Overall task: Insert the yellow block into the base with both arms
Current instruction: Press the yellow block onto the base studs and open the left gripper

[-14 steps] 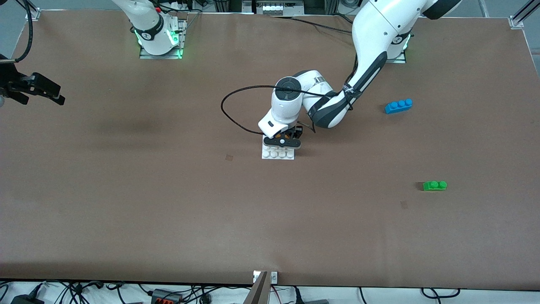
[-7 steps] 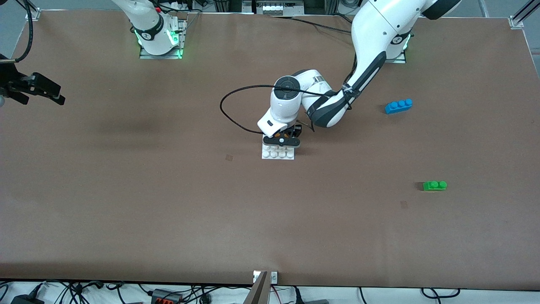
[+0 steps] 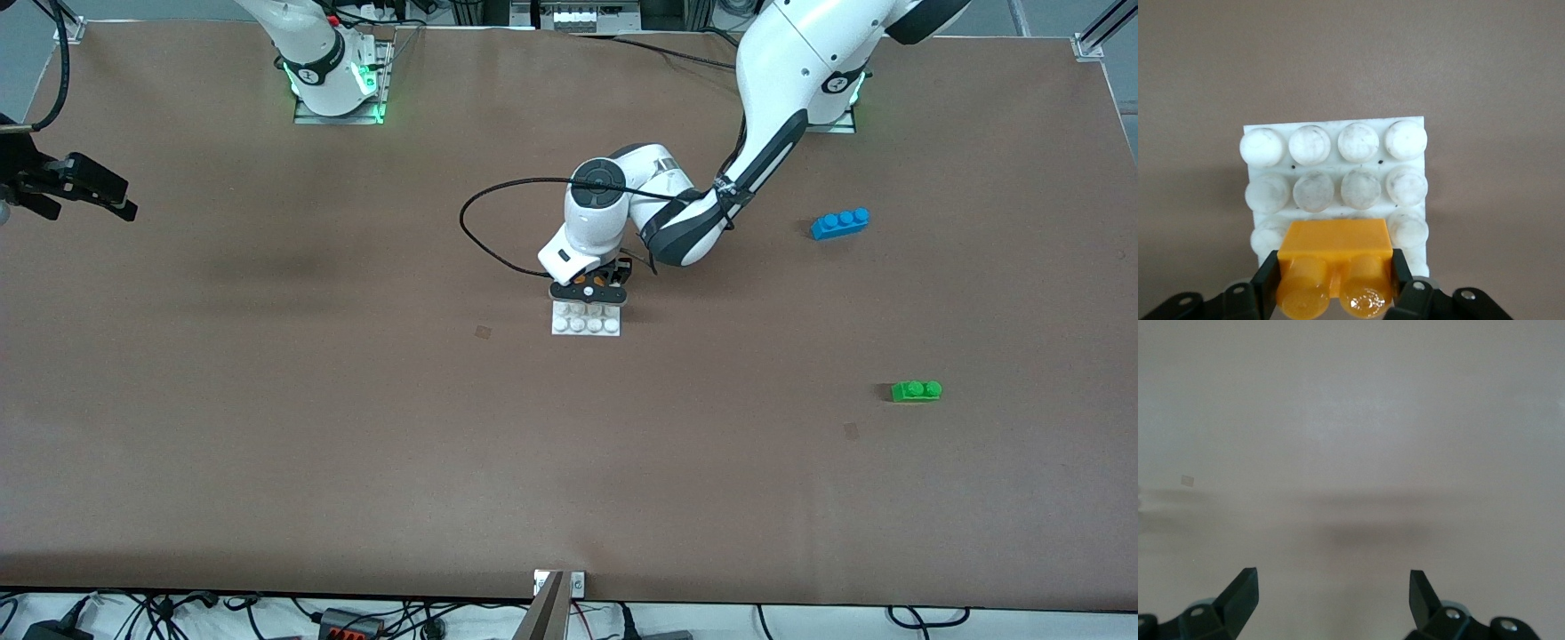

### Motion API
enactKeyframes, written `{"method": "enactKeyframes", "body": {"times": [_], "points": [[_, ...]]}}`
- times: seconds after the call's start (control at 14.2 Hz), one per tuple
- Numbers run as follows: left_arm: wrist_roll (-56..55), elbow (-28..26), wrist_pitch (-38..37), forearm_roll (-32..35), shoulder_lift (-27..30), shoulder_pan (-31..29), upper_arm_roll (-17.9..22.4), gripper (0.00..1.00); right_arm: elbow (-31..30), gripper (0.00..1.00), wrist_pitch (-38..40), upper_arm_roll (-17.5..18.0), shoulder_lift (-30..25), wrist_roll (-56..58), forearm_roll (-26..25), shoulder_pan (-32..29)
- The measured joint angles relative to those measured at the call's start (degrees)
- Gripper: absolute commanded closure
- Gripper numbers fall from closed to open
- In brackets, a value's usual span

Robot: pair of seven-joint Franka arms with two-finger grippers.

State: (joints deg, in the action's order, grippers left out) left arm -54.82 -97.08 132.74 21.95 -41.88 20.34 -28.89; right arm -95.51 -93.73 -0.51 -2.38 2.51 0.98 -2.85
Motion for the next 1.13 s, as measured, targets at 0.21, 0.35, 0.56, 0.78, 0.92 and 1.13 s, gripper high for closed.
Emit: {"method": "enactKeyframes", "body": {"times": [0.21, 0.35, 0.56, 0.78, 0.92, 1.13], "points": [[0.0, 0.1, 0.0, 0.1, -0.9, -0.1, 0.0, 0.43, 0.0, 0.00, 0.0, 0.0, 0.0, 0.0, 0.0, 0.0], [0.0, 0.1, 0.0, 0.1, -0.9, -0.1, 0.0, 0.15, 0.0, 0.00, 0.0, 0.0, 0.0, 0.0, 0.0, 0.0], [0.0, 0.5, -0.9, 0.1, -1.0, -0.1, 0.1, 0.00, 0.0, 0.00, 0.0, 0.0, 0.0, 0.0, 0.0, 0.0], [0.4, 4.7, -7.1, 0.1, -1.1, -0.3, 0.1, 0.00, 0.0, 0.00, 0.0, 0.0, 0.0, 0.0, 0.0, 0.0], [1.9, 7.4, -9.2, 0.1, -0.7, -1.1, 0.1, 0.00, 0.0, 0.00, 0.0, 0.0, 0.0, 0.0, 0.0, 0.0], [4.9, 8.3, -12.3, 0.1, 1.7, -3.7, 0.0, 0.00, 0.0, 0.00, 0.0, 0.0, 0.0, 0.0, 0.0, 0.0]]}}
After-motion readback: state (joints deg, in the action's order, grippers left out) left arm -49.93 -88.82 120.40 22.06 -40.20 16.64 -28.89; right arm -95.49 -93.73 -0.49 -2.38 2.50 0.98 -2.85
